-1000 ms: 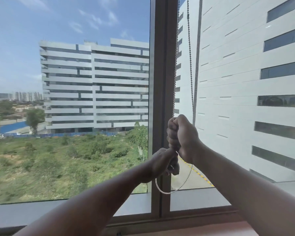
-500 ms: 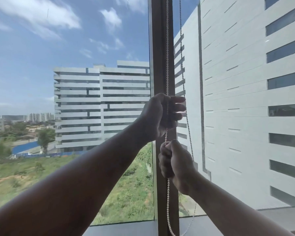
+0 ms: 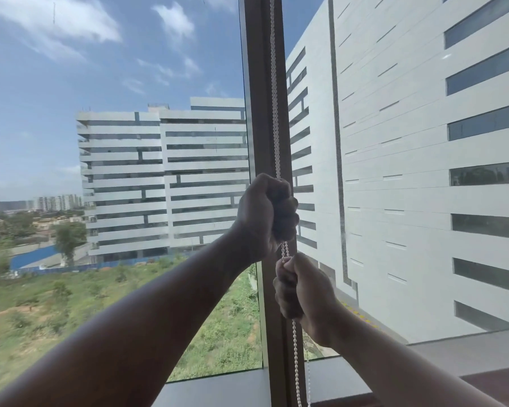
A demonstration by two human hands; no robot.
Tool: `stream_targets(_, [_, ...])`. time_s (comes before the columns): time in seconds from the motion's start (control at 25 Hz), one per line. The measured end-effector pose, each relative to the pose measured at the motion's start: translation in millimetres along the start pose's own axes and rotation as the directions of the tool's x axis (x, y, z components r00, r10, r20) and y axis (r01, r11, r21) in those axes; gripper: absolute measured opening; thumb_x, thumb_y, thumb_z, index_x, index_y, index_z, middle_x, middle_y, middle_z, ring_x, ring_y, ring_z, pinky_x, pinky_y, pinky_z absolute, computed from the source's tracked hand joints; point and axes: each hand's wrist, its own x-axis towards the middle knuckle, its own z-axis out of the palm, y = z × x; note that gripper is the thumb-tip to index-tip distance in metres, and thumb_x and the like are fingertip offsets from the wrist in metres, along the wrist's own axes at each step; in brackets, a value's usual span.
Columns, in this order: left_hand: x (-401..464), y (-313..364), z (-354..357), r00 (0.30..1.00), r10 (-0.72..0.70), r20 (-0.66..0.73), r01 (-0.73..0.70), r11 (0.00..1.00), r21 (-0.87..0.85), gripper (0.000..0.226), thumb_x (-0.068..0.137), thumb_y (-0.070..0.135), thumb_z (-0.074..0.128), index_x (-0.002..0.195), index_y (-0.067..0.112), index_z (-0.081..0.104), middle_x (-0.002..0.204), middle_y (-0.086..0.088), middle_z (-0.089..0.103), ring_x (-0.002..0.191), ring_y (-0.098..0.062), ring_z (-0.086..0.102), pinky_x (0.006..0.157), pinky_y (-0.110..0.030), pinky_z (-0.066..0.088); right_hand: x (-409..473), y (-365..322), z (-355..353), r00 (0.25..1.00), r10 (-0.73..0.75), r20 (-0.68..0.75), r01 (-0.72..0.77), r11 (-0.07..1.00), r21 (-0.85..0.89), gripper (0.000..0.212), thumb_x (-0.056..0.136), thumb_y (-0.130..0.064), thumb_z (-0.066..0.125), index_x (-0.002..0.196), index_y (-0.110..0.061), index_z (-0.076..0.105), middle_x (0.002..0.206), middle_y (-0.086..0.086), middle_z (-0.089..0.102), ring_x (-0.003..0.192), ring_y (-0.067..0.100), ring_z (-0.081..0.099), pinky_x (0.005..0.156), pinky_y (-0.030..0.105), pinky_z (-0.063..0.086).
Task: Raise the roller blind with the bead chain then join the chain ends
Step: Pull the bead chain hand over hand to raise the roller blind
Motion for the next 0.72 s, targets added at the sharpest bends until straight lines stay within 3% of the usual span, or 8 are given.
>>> stream_targets(0.16, [-10.4,-35.7,-12.9,0.999,-0.021,-0.034,0.020,1.000,-0.017,0.026,0.087,0.017,0.031,0.073,0.024,0.010,0.058,0.002,0.008,0.047,-0.014,0.003,0.043,-0.018,0.009,-2.7,31.7,-10.0,0.992,0.120,0.043,-0.121,0.993,0.016,0.025,0.078,-0.027,0.043,0.059,-0.023,0.027,0.052,-0.001,0.022,0.047,0.016,0.010,0.046,0.028,0.009])
stream_targets(0.28, [-17.9,-51.3,-21.1,0.997,-0.045,-0.057,0.044,0.999,-0.012,0.025,0.087,0.017,0.032,0.072,0.024,0.013,0.053,0.004,0.013,0.044,-0.012,0.006,0.041,-0.015,0.014,-7.4,39.5,-20.5,0.971,0.205,0.121,-0.192,0.975,-0.115,0.025,0.081,-0.028,0.043,0.058,-0.019,0.046,0.054,0.007,0.046,0.048,0.020,0.034,0.051,0.033,0.024])
stream_targets(0.36, [-20.4,-54.6,-24.2,0.997,-0.059,-0.053,0.057,0.998,-0.032,0.026,0.088,0.018,0.032,0.069,0.024,0.015,0.049,0.005,0.018,0.042,-0.011,0.009,0.041,-0.015,0.017,-5.2,29.0,-27.3,0.969,0.223,0.106,-0.186,0.940,-0.285,0.033,0.094,-0.027,0.041,0.073,-0.016,0.065,0.071,0.007,0.070,0.065,0.021,0.059,0.064,0.036,0.036])
stream_targets(0.44, [-21.2,-55.2,-25.5,0.998,-0.056,-0.040,0.054,0.998,-0.046,0.029,0.088,0.020,0.034,0.061,0.023,0.023,0.048,0.006,0.022,0.042,-0.013,0.011,0.046,-0.019,0.020,5.4,1.1,-29.4,0.989,0.150,0.013,-0.135,0.922,-0.363,0.032,0.100,-0.027,0.040,0.087,-0.016,0.068,0.082,-0.004,0.077,0.089,0.021,0.065,0.079,0.038,0.039])
stream_targets(0.52, [-22.4,-53.6,-24.0,0.998,-0.053,-0.017,0.053,0.998,-0.019,0.036,0.089,0.023,0.032,0.054,0.025,0.033,0.049,0.006,0.022,0.043,-0.014,0.011,0.045,-0.022,0.018,25.6,-42.3,-25.4,0.999,0.023,-0.048,-0.036,0.959,-0.282,0.031,0.100,-0.024,0.039,0.096,-0.015,0.068,0.087,-0.005,0.077,0.100,0.024,0.063,0.088,0.042,0.040])
stream_targets(0.6, [-23.3,-52.6,-19.9,0.997,-0.071,0.011,0.072,0.997,-0.029,0.039,0.091,0.024,0.031,0.052,0.027,0.033,0.049,0.007,0.020,0.040,-0.011,0.011,0.040,-0.017,0.016,44.8,-92.8,-13.6,0.998,-0.058,0.007,0.059,0.994,-0.092,0.038,0.100,-0.023,0.034,0.108,-0.013,0.071,0.096,0.002,0.080,0.099,0.026,0.067,0.091,0.046,0.041])
stream_targets(0.72, [-28.1,-51.9,-12.1,0.994,-0.106,0.035,0.108,0.993,-0.052,0.028,0.087,0.023,0.033,0.068,0.025,0.013,0.050,0.006,0.016,0.041,-0.010,0.009,0.042,-0.016,0.010,53.6,-143.7,11.2,0.989,-0.078,0.127,0.064,0.992,0.111,0.040,0.100,-0.021,0.031,0.109,-0.010,0.069,0.085,0.007,0.078,0.073,0.021,0.070,0.073,0.036,0.049])
